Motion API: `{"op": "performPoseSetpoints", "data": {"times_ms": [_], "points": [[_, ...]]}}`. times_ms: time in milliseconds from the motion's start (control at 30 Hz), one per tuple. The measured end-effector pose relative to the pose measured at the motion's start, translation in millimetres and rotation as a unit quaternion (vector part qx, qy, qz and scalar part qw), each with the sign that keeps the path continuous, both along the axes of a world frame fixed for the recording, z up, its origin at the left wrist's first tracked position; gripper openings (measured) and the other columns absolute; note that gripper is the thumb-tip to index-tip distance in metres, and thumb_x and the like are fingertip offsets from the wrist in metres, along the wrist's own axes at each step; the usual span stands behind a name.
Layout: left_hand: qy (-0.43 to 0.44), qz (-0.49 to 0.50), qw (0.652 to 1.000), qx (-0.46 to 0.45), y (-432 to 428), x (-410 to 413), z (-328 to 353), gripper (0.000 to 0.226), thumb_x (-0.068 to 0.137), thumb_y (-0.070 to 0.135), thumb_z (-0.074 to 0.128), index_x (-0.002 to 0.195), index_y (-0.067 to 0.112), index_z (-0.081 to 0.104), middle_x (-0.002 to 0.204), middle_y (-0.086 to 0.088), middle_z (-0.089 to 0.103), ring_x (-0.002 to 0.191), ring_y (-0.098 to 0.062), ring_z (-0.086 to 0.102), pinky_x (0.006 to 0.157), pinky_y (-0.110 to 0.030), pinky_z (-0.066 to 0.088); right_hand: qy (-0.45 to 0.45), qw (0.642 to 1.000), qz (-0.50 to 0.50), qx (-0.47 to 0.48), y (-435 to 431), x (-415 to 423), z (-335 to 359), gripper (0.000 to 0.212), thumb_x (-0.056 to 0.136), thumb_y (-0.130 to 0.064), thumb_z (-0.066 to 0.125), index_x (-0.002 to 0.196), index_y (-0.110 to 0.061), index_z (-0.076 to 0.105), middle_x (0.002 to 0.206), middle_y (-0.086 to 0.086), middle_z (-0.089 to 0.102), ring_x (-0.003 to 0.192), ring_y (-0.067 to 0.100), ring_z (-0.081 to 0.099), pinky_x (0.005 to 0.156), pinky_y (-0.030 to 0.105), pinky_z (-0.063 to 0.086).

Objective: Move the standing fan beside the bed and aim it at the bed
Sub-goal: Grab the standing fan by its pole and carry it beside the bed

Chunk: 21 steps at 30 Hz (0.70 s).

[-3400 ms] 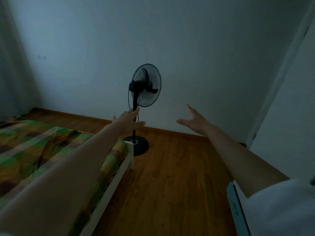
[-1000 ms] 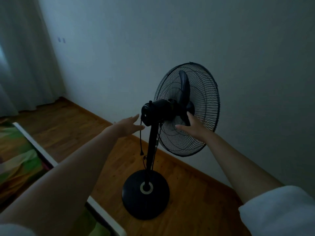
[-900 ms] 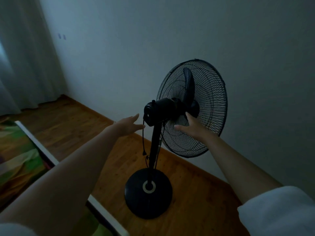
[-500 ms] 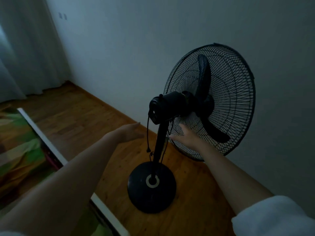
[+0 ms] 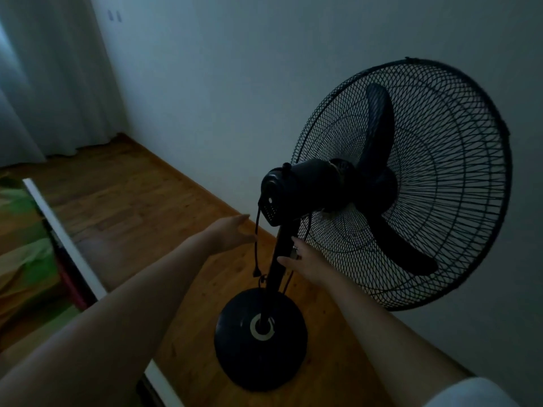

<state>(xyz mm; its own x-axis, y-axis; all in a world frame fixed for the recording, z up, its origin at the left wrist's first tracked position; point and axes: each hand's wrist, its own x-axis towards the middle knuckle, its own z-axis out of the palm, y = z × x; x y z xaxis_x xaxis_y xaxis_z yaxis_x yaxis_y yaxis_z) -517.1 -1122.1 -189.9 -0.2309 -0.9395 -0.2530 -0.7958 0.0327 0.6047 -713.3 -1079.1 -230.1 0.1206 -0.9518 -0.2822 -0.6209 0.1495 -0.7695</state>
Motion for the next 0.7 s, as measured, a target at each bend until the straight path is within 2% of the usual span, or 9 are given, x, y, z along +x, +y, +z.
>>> {"op": "performPoseSetpoints", "data": {"times_ms": [133,233,300,433,500,700], "points": [[-0.023,-0.012,1.0,-0.002,-6,-2,-28,0.069,0.086,0.039,0.057,0.144,0.018,0.026,0.15,-0.008,0.033,0.136,-0.025,0.033,0.108,-0.036,0.031,-0.015,1.0,0.002,-0.011,-11,3,-17,0.063,0.087,-0.031,0.06,0.142,-0.017,0.033,0.145,0.007,0.042,0.111,0.007,0.04,0.083,0.017,0.035],[0.0,-0.005,1.0,0.004,-11,-2,-52,0.069,0.085,0.039,0.058,0.144,0.017,0.027,0.149,-0.008,0.034,0.136,-0.025,0.033,0.107,-0.037,0.032,-0.03,0.999,-0.024,0.002,-18,5,-35,0.073,0.087,-0.034,0.059,0.148,-0.018,0.021,0.151,0.006,0.034,0.131,0.015,0.036,0.099,0.028,0.032],[0.013,-0.001,1.0,0.005,-14,-3,-66,0.069,0.085,0.038,0.058,0.144,0.018,0.028,0.149,-0.007,0.034,0.136,-0.025,0.034,0.107,-0.036,0.032,-0.043,0.998,-0.037,0.003,-23,8,-47,0.076,0.087,-0.037,0.058,0.149,-0.02,0.017,0.153,0.004,0.031,0.132,0.013,0.034,0.098,0.028,0.032],[0.029,-0.005,1.0,0.01,-20,-9,-92,0.069,0.085,0.04,0.058,0.143,0.019,0.028,0.149,-0.006,0.035,0.134,-0.024,0.037,0.105,-0.034,0.034,-0.071,0.995,-0.071,0.025,-32,16,-71,0.084,0.087,-0.046,0.054,0.15,-0.025,0.002,0.159,0.004,0.012,0.144,0.023,0.019,0.114,0.04,0.025],[0.044,-0.006,0.999,0.011,-26,-14,-103,0.069,0.084,0.042,0.058,0.143,0.02,0.028,0.148,-0.006,0.036,0.133,-0.023,0.038,0.104,-0.034,0.035,-0.074,0.992,-0.094,0.028,-37,22,-82,0.084,0.087,-0.05,0.052,0.15,-0.028,-0.001,0.16,0.005,0.006,0.145,0.026,0.014,0.116,0.047,0.024],[0.09,0.015,0.996,0.004,-46,-27,-139,0.067,0.084,0.041,0.059,0.142,0.021,0.032,0.146,-0.005,0.039,0.13,-0.022,0.041,0.1,-0.03,0.036,-0.126,0.976,-0.176,0.0,-53,35,-117,0.075,0.094,-0.042,0.044,0.15,-0.024,-0.003,0.16,0.004,0.002,0.146,0.026,0.009,0.117,0.047,0.02]]}}
